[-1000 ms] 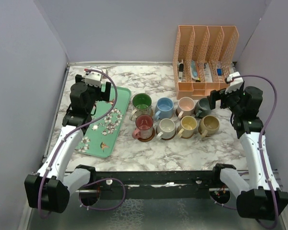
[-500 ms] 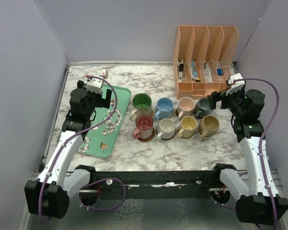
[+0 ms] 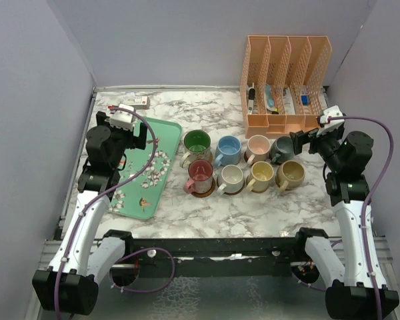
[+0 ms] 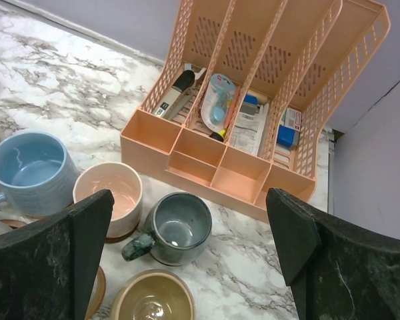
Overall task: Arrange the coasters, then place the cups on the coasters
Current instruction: Reset both arms
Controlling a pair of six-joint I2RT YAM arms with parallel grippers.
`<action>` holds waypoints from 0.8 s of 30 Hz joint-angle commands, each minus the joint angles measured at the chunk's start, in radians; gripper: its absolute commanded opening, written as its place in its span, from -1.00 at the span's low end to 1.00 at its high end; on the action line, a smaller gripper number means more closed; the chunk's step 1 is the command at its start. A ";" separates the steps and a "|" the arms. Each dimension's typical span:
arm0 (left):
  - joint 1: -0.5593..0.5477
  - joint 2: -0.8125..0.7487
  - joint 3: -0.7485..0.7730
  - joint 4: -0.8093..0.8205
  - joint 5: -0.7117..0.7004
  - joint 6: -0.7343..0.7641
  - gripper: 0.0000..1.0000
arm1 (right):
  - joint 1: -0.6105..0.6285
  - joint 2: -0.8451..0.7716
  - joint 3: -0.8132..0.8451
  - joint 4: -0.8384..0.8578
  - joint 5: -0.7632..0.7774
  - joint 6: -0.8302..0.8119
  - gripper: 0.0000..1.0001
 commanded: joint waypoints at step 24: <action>0.044 -0.035 0.057 -0.055 0.002 -0.015 0.96 | -0.005 -0.023 0.023 -0.019 -0.065 -0.029 1.00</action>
